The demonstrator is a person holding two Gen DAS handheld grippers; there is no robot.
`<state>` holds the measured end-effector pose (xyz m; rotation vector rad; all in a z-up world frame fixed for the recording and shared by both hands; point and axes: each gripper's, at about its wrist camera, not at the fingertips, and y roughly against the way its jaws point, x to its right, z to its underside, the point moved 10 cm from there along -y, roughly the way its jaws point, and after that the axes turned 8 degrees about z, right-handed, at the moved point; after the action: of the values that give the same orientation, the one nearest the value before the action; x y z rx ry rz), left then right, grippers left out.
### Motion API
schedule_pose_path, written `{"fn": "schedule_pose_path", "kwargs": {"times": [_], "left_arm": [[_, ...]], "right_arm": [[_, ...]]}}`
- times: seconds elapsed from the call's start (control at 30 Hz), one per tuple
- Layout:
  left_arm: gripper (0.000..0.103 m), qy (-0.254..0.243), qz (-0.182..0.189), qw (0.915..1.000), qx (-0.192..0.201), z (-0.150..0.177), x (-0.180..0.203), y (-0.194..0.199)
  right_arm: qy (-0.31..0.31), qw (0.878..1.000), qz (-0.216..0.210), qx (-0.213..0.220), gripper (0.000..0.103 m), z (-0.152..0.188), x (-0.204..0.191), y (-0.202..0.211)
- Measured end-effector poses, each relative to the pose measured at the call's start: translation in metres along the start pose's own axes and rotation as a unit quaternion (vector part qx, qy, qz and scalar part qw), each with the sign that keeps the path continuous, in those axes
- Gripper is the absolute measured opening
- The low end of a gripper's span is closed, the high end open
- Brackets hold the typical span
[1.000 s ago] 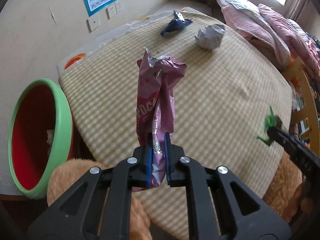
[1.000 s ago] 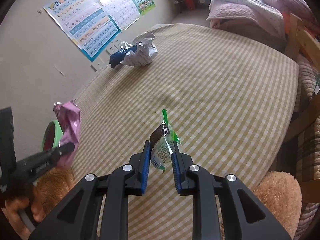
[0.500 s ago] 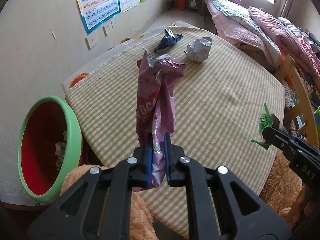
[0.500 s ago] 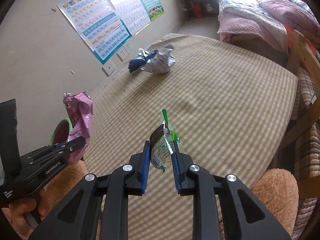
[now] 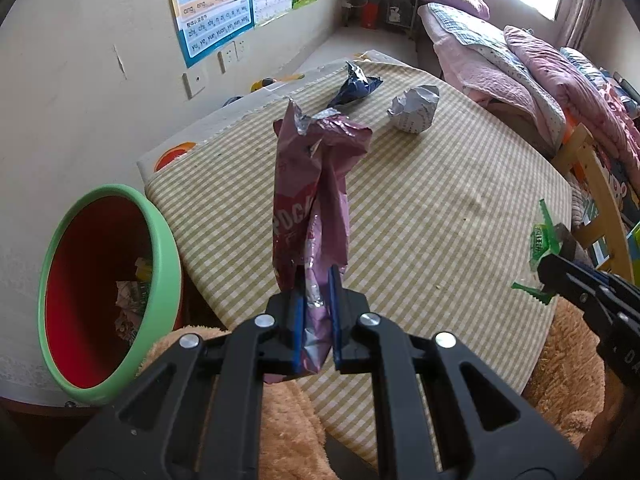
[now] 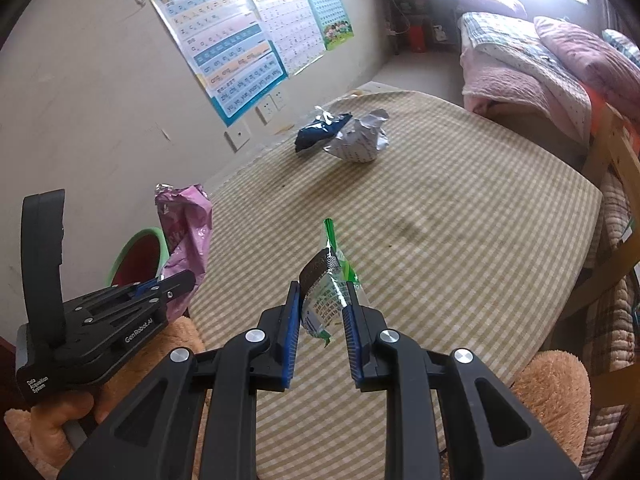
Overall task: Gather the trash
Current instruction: 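Carry the pink bag with the left gripper over the bin while the right carries the green wrapper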
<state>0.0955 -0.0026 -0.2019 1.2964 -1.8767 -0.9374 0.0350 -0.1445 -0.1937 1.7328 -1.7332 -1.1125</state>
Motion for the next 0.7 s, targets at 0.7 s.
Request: {"fn": "schedule_pose_path", "kwargs": {"times": [0.7], "left_arm": [[0.010, 0.034, -0.008, 0.9980, 0.053, -0.005, -0.050, 0.034]], "right_arm": [[0.052, 0.998, 0.016, 0.019, 0.020, -0.026, -0.043, 0.004]]}}
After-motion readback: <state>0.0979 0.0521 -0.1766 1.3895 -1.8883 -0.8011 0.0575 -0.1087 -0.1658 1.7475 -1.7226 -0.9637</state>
